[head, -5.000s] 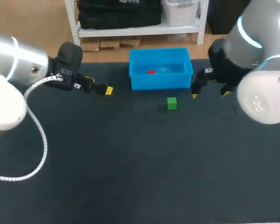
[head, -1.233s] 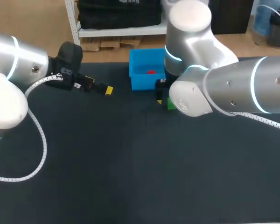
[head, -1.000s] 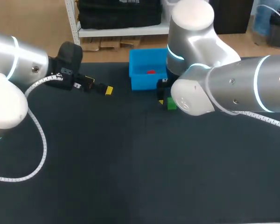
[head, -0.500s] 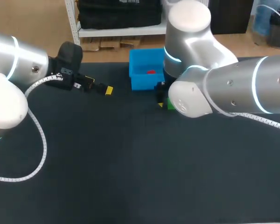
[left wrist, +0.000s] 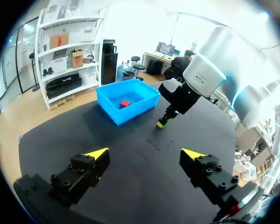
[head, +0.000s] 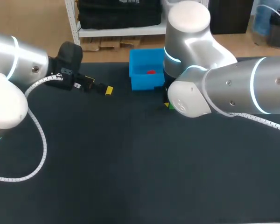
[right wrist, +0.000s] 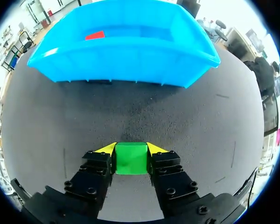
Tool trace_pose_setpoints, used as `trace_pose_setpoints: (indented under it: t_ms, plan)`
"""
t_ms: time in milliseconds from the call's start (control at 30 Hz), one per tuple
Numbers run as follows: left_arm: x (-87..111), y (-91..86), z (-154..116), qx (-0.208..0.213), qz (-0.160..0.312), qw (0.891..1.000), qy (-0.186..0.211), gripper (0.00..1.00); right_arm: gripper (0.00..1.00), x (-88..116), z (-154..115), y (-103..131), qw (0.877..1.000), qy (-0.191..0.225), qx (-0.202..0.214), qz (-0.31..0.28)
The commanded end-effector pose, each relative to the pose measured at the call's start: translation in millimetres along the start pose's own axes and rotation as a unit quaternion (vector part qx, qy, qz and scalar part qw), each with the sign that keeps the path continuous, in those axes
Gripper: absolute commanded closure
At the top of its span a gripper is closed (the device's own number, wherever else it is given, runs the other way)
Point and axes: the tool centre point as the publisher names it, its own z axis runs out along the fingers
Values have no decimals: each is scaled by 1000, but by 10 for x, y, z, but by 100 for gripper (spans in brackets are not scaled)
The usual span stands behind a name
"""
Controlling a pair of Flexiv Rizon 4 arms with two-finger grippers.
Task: Use the left arm to pick the red cube and place it into the blue plastic box first, then use the right arm to grasp the green cube and put it into the same blue plastic box after the first action is fully finished.
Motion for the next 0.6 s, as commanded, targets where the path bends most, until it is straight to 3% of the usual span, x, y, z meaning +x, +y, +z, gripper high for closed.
trace_pose_setpoints:
  t_ms: [33,333,600]
  plan:
    - [19,8,-4,2,1,1000,-4,0,100,-9,-3,-12,1000,0,1,2]
    - [19,8,-4,2,1,1000,-4,0,100,-49,-161,-64,1000,-11,-5,11]
    - [19,8,-4,2,1,1000,-4,0,100,-112,-626,-115,999,-29,-16,32]
